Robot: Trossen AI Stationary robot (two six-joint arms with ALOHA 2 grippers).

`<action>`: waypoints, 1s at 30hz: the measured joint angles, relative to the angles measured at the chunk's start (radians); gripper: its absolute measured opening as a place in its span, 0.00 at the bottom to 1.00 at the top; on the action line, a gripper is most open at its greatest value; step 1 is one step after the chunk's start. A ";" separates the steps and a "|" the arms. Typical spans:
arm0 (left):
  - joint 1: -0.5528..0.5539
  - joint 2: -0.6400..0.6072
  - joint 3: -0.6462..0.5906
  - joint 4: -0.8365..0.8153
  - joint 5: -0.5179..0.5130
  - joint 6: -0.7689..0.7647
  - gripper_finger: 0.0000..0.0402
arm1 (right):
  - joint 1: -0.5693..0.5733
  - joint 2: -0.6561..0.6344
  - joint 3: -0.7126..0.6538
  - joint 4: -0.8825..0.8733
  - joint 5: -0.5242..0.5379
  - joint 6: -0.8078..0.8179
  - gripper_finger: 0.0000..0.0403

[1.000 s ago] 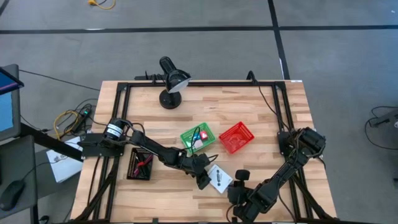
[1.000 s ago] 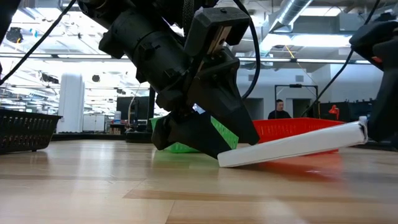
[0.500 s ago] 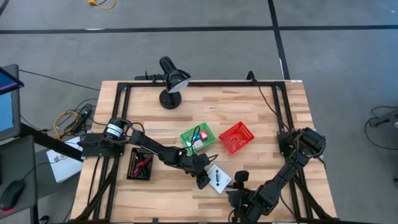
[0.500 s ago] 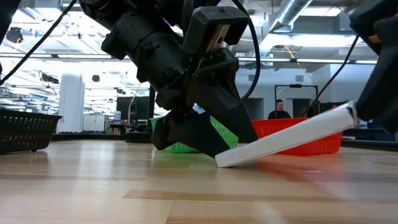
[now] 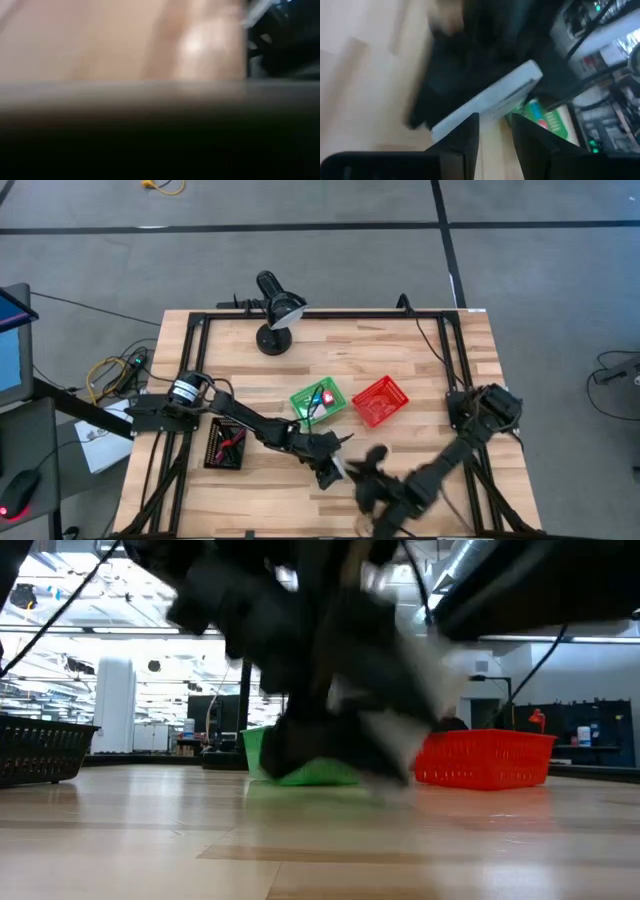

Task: Pick and place items into bin
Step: Put the white card reader box into the red bin

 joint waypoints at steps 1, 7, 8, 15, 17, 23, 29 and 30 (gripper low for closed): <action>-0.002 -0.006 0.002 0.021 0.014 0.002 0.45 | -0.009 0.004 -0.001 0.017 -0.006 -0.005 0.27; -0.004 0.000 0.007 0.072 0.017 0.032 0.45 | -0.068 0.000 0.004 0.032 -0.135 0.118 0.27; -0.004 0.000 0.007 0.071 0.016 0.042 0.45 | -0.078 0.000 0.004 0.027 -0.141 0.133 0.27; -0.003 -0.001 0.006 0.050 0.007 0.047 0.45 | -0.075 -0.009 0.005 0.025 -0.145 0.214 0.27; -0.003 -0.001 0.006 0.042 0.007 0.052 0.45 | -0.056 -0.009 0.005 -0.013 -0.160 0.272 0.27; 0.000 -0.001 0.004 0.007 -0.015 0.061 0.45 | 0.026 -0.007 0.005 -0.273 -0.304 0.600 0.27; 0.003 -0.002 0.053 0.018 -0.096 0.191 0.45 | 0.052 0.013 -0.025 -0.369 -0.263 0.788 0.27; 0.003 -0.003 0.069 0.000 -0.119 0.225 0.45 | 0.050 0.012 -0.029 -0.361 -0.246 0.800 0.27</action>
